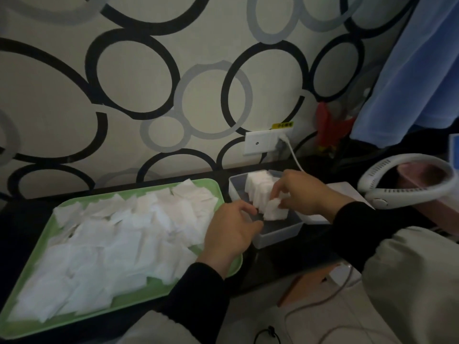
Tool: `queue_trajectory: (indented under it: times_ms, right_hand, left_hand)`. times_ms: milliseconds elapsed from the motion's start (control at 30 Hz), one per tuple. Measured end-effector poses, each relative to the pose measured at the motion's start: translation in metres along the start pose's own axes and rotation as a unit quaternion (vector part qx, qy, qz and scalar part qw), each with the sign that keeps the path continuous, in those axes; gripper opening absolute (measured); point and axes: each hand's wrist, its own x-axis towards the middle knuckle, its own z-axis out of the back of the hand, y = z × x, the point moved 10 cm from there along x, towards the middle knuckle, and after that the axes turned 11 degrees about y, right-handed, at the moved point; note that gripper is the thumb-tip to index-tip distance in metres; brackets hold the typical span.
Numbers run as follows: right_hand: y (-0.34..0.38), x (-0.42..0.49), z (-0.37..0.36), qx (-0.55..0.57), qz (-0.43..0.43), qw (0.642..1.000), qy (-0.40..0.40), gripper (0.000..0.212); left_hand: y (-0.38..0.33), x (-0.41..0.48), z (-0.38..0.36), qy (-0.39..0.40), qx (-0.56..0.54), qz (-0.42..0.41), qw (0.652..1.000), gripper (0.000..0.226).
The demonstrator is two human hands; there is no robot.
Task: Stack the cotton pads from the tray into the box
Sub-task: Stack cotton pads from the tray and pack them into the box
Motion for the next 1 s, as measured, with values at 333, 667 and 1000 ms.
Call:
queue_trajectory:
  times_ms: [333, 667, 1000]
  right_hand:
    - [0.010, 0.001, -0.010, -0.014, -0.025, 0.999, -0.043, 0.038]
    - [0.025, -0.036, 0.018, 0.083, -0.028, 0.991, -0.100, 0.053]
    - [0.124, -0.038, 0.019, 0.326, 0.051, 0.930, -0.165, 0.037]
  left_hand:
    - [0.007, -0.003, -0.002, 0.047, -0.008, -0.002, 0.999, 0.022]
    - [0.004, -0.024, 0.017, 0.029, -0.018, -0.028, 0.999, 0.020]
    - [0.040, -0.075, 0.105, -0.057, 0.050, 0.018, 0.997, 0.013]
